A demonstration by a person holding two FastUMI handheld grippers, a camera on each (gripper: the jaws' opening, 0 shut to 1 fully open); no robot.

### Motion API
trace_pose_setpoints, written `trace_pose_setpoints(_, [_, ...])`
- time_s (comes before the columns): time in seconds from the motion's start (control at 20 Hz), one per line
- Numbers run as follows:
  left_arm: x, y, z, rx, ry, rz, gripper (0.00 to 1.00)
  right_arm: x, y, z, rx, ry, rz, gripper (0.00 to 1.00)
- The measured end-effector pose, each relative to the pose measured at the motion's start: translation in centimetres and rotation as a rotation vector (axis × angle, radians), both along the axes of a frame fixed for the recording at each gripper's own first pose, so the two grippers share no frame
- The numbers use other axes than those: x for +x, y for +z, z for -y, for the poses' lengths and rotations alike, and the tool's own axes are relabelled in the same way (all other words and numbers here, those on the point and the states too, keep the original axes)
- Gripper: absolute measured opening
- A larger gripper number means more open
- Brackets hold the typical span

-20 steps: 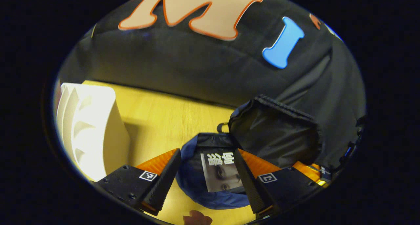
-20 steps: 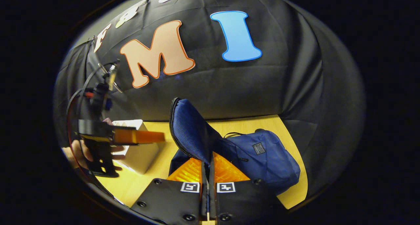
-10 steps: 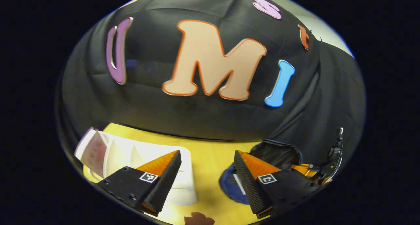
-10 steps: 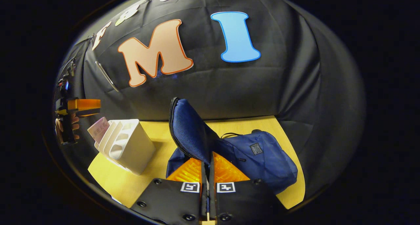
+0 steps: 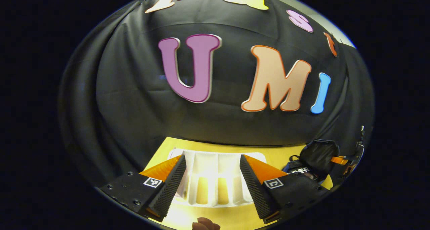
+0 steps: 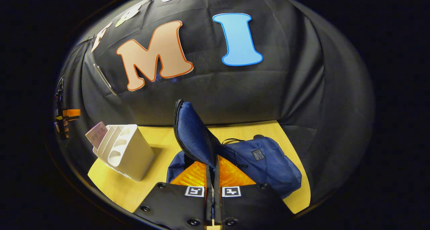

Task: Open the schoolbag, grab two books from the bookshelf and put them into the schoolbag.

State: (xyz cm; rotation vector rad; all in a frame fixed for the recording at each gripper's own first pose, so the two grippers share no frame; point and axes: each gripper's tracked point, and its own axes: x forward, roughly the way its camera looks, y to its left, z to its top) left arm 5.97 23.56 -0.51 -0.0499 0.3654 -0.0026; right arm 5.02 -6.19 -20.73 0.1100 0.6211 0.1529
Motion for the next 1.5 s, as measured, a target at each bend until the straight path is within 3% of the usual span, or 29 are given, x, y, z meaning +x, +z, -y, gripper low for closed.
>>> trace_pose_setpoints(0.05, [0.3,0.0,-1.1,0.017,-0.002,-0.005,0.9,0.0,-0.1,0.0,-0.001,-0.003,-0.001,0.05])
trace_pose_setpoints(0.15, [1.3,-1.3,-1.8,0.036,-0.042,-0.04,0.93,0.0,-0.1,0.1,-0.004,-0.007,-0.003,0.05])
trace_pose_setpoints(0.25, [1.7,-4.8,-2.3,0.033,-0.073,-0.16,0.94,-0.2,-0.1,0.0,-0.009,-0.007,-0.003,0.05])
trace_pose_setpoints(0.3, [2.4,-6.7,-2.9,0.032,-0.069,-0.21,0.9,-0.2,0.0,0.0,-0.012,-0.008,-0.003,0.05])
trace_pose_setpoints(0.45, [4.4,-10.8,-5.0,0.052,-0.04,-0.325,0.93,-0.3,0.1,0.1,-0.017,-0.021,0.001,0.05])
trace_pose_setpoints(0.65, [5.9,-14.8,-5.7,0.077,-0.057,-0.44,0.94,-0.8,0.3,0.7,-0.022,-0.04,0.005,0.05])
trace_pose_setpoints(1.1, [7.2,-19.5,-6.7,0.047,-0.052,-0.599,0.9,-2.4,0.4,0.9,-0.017,-0.055,0.005,0.05])
trace_pose_setpoints(1.2, [6.6,-20.1,-6.1,0.027,-0.068,-0.644,0.83,-2.3,0.4,0.8,-0.02,-0.05,0.002,0.05])
trace_pose_setpoints(1.25, [6.0,-19.6,-5.7,0.017,-0.08,-0.655,0.72,-2.2,0.3,0.7,-0.024,-0.047,0.002,0.05])
trace_pose_setpoints(1.3, [6.4,-20.0,-5.3,0.012,-0.089,-0.663,0.67,-2.2,0.4,0.8,-0.027,-0.045,0.002,0.01])
trace_pose_setpoints(1.35, [6.5,-20.4,-5.1,0.019,-0.09,-0.666,0.55,-2.3,0.4,0.9,-0.029,-0.044,0.002,0.05])
trace_pose_setpoints(1.5, [6.6,-20.2,-5.3,0.065,-0.09,-0.672,0.46,-2.3,0.6,0.8,-0.028,-0.041,0.002,0.05])
